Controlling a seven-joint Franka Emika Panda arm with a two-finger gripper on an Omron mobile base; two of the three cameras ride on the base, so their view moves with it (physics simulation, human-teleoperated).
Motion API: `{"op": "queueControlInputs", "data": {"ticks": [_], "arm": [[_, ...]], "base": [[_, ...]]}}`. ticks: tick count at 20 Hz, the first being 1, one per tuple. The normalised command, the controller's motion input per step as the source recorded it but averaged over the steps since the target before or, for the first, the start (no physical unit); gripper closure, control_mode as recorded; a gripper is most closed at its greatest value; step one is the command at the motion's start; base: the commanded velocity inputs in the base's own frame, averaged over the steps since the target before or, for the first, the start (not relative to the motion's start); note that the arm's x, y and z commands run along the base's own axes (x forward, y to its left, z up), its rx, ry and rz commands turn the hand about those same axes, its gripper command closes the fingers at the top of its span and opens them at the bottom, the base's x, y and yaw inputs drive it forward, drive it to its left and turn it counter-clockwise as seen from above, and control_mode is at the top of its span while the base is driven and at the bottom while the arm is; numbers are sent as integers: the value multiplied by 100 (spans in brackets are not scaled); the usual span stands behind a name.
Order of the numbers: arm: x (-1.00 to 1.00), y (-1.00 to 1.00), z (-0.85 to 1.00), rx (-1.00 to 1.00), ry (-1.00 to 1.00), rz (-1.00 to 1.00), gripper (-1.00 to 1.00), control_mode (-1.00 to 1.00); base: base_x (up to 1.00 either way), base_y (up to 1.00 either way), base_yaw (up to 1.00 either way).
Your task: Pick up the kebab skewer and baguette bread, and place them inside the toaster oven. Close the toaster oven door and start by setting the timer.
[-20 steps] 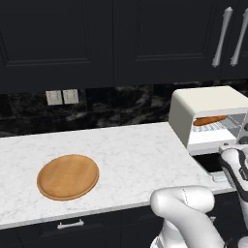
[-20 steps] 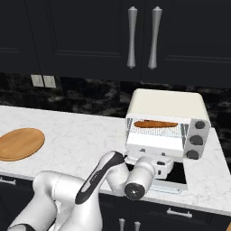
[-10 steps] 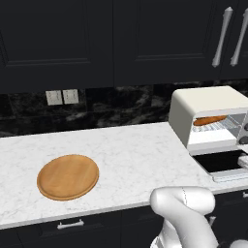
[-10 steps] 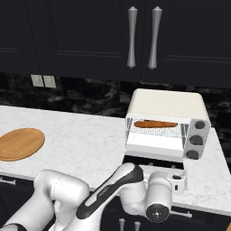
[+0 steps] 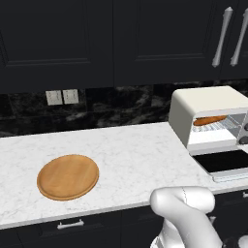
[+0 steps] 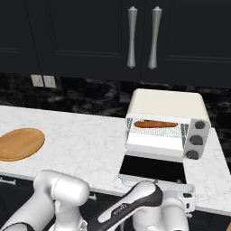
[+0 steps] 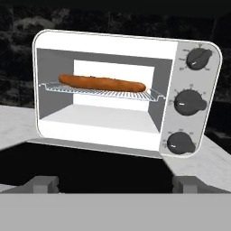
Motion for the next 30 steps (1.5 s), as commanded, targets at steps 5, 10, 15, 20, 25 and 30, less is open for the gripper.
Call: {"op": "queueControlInputs", "data": {"ticks": [5, 10, 15, 20, 25, 30], "arm": [[-22, -11, -33, 0, 0, 7, -100, -100], [-4, -9, -22, 0, 0, 3, -100, -100], [0, -27, -23, 0, 0, 0, -100, -100], [6, -35, -23, 0, 0, 0, -100, -100], [15, -32, -11, 0, 1, 0, -100, -100], [17, 3, -6, 0, 11, 0, -100, -100]], "base": [[0, 0, 0], [0, 0, 0], [0, 0, 0], [0, 0, 0], [0, 0, 0], [0, 0, 0]]}}
